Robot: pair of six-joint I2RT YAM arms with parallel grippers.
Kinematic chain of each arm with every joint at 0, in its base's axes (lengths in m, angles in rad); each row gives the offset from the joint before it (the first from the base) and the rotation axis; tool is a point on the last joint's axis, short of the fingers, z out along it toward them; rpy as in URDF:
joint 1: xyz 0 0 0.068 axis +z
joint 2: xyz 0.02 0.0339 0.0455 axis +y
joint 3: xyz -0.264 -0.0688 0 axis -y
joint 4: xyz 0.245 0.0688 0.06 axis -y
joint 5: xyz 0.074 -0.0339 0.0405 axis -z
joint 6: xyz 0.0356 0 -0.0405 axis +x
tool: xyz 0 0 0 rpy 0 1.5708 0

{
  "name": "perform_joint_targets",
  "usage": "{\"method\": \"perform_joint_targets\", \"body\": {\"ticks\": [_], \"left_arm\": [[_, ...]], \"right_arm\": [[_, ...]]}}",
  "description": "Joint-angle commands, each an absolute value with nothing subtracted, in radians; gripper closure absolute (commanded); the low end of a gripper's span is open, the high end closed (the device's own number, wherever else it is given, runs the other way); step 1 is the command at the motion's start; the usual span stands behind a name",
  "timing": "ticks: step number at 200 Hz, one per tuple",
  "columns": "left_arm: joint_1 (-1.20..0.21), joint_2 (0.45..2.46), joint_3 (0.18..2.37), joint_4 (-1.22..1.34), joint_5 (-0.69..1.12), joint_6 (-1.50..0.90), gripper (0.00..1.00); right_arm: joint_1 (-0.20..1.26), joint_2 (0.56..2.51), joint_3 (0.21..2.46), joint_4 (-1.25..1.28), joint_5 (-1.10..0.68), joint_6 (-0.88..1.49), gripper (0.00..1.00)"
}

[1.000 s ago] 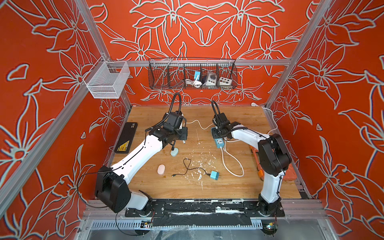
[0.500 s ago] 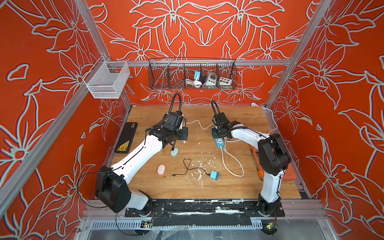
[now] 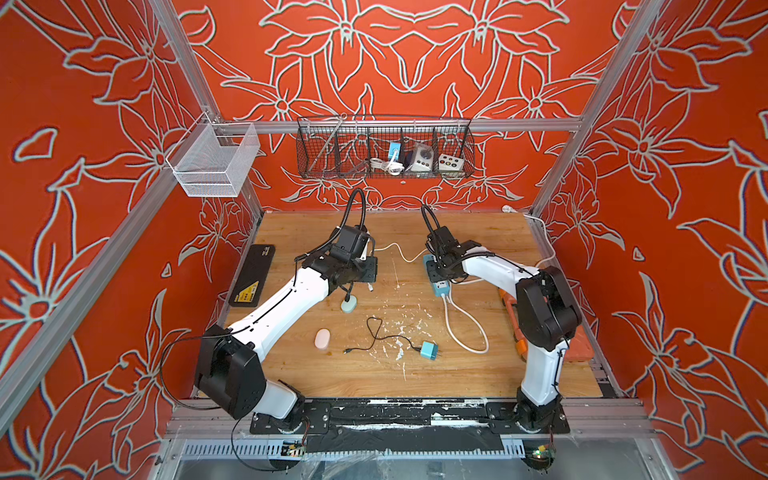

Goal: Charge the bluetooth headset
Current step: Insert the plug into the socket, then adjust the charging cable.

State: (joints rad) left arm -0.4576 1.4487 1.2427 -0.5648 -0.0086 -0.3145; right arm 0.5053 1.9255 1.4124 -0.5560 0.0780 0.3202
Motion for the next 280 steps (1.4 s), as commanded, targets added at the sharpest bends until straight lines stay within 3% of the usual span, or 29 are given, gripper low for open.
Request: {"method": "perform_joint_targets", "body": {"ticks": [1,90,157,201,221,258,280], "left_arm": [[-0.460,1.455,1.267,-0.589,0.000,-0.316,1.00],[-0.481,1.455,1.303,-0.648,0.065,-0.257,1.00],[-0.550,1.427,1.317,-0.707,0.227,-0.118,1.00],[-0.587,1.407,1.313,-0.697,0.319,-0.075,1.00],[-0.590,1.373,1.282,-0.663,0.362,-0.069,1.00],[-0.598,1.301,1.211,-0.603,0.433,-0.052,1.00],[-0.609,1.273,1.181,-0.580,0.466,-0.039,1.00]], "right_arm": [[0.503,1.863,1.418,-0.594,0.117,0.320,0.54],[0.505,1.517,1.194,-0.610,0.002,0.332,0.57],[0.506,1.152,1.060,-0.519,-0.424,0.257,0.60],[0.508,1.124,1.020,-0.473,-0.613,0.324,0.62],[0.509,1.119,0.950,-0.333,-0.706,0.436,0.61],[0.509,1.117,0.839,-0.029,-0.754,0.700,0.49],[0.510,1.134,0.811,0.111,-0.772,0.814,0.49]]}}
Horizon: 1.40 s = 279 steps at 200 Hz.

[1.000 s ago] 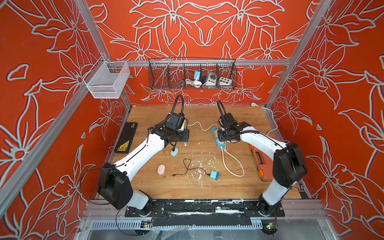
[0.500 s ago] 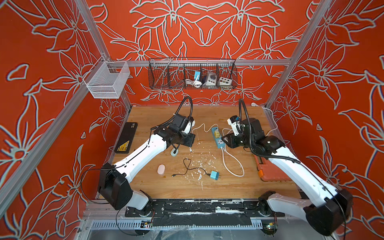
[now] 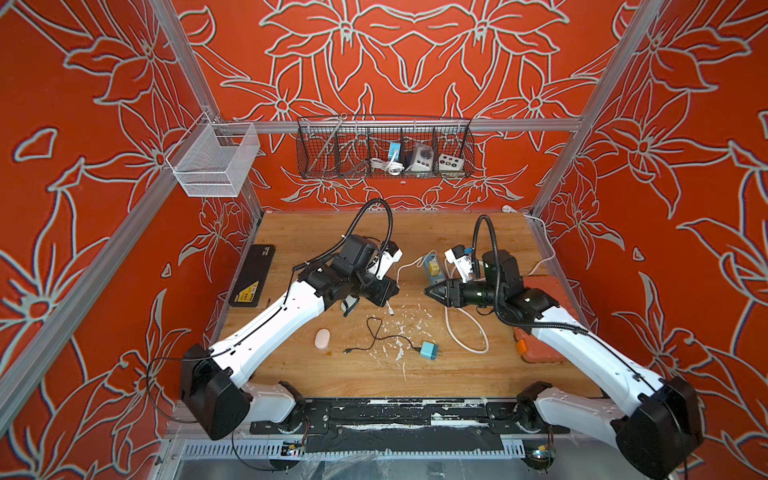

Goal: Charge the bluetooth headset
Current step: Adjust the charging cable.

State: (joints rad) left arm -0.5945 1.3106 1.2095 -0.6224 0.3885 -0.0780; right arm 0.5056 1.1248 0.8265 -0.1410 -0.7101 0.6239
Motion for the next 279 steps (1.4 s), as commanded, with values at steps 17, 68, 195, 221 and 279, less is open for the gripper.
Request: {"method": "perform_joint_targets", "body": {"ticks": [17,68,195,221,279], "left_arm": [[-0.615,1.260,1.171,-0.566,0.479,-0.034,1.00],[-0.618,1.243,1.158,-0.529,0.480,-0.043,1.00],[-0.626,1.216,1.132,-0.494,0.486,-0.044,1.00],[-0.626,1.214,1.129,-0.491,0.481,-0.047,1.00],[-0.626,1.191,1.115,-0.504,0.405,-0.098,0.47]], "right_arm": [[0.515,1.159,0.794,0.213,-0.783,0.895,0.50],[0.573,1.227,0.794,0.323,-0.792,0.977,0.50],[0.632,1.309,0.806,0.469,-0.815,1.052,0.84],[0.632,1.300,0.807,0.486,-0.813,1.062,0.95],[0.631,1.252,0.813,0.458,-0.744,1.085,1.00]]}}
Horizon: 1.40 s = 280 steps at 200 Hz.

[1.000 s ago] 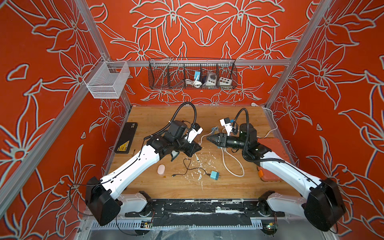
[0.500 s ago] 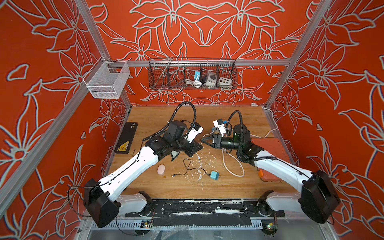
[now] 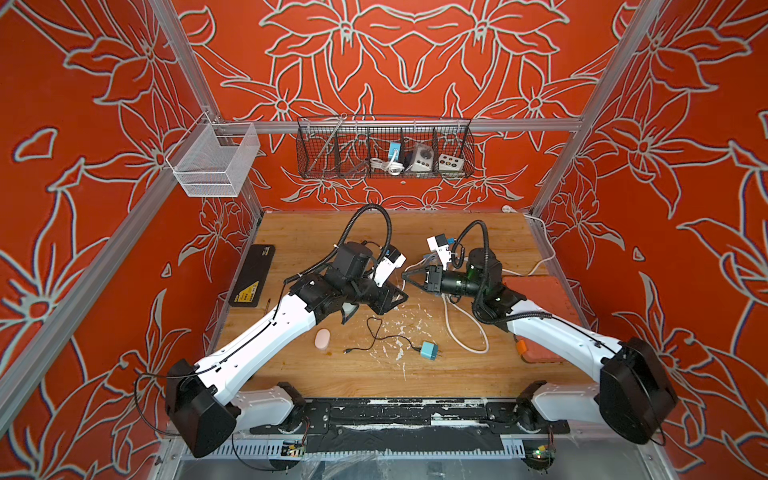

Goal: Charge the bluetooth headset
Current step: Adjust the charging cable.

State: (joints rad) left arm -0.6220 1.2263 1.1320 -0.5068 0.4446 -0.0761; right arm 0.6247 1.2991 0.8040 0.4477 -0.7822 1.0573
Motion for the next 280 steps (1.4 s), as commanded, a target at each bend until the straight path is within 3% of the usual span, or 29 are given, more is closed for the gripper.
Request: {"method": "perform_joint_targets", "body": {"ticks": [1,71,121,184,217,280], "left_arm": [[-0.626,1.190,1.114,-0.503,0.403,-0.100,0.47],[-0.633,0.997,0.872,-0.293,0.304,-0.298,0.27],[-0.700,0.884,0.744,-0.084,0.194,-0.334,0.24],[-0.728,0.999,0.772,0.029,0.139,-0.307,0.24],[-0.736,1.054,0.811,0.021,0.146,-0.286,0.35],[-0.743,1.016,0.782,-0.019,0.160,-0.287,0.79]], "right_arm": [[0.631,1.251,0.814,0.458,-0.743,1.085,1.00],[0.628,1.174,0.847,0.387,-0.631,1.138,1.00],[0.628,1.165,0.841,0.433,-0.615,1.220,1.00],[0.628,1.157,0.841,0.472,-0.612,1.276,1.00],[0.628,1.159,0.836,0.505,-0.609,1.296,1.00],[0.617,1.166,0.812,0.565,-0.577,1.325,1.00]]}}
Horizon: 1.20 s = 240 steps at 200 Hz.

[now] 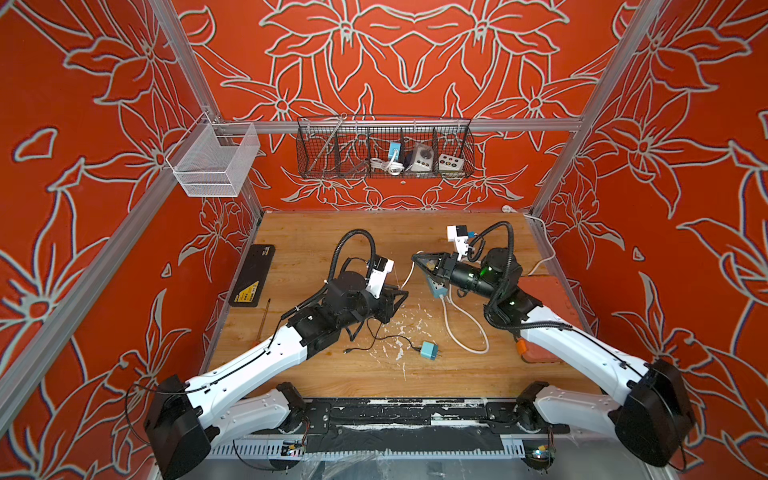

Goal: Charge the bluetooth headset
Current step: Adjust the charging cable.

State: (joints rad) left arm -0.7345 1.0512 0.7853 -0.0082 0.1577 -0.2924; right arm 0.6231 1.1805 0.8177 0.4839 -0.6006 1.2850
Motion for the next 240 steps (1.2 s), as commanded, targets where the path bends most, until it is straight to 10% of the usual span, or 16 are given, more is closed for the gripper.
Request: {"method": "perform_joint_targets", "body": {"ticks": [1,29,118,157,240], "left_arm": [[-0.744,1.015,0.782,-0.021,0.158,-0.286,0.80],[-0.752,0.998,0.778,-0.055,0.138,-0.278,1.00],[-0.755,0.932,0.860,-0.308,0.146,-0.229,1.00],[-0.755,1.028,0.993,-0.588,0.203,-0.136,1.00],[-0.752,1.133,1.121,-0.819,0.415,0.024,1.00]], "right_arm": [[0.617,1.165,0.811,0.565,-0.577,1.325,1.00],[0.613,1.166,0.803,0.568,-0.577,1.324,1.00],[0.576,1.139,0.726,0.471,-0.583,1.232,0.89],[0.562,1.072,0.755,0.174,-0.602,1.013,0.67],[0.558,0.969,0.922,-0.351,-0.779,0.351,0.63]]}}
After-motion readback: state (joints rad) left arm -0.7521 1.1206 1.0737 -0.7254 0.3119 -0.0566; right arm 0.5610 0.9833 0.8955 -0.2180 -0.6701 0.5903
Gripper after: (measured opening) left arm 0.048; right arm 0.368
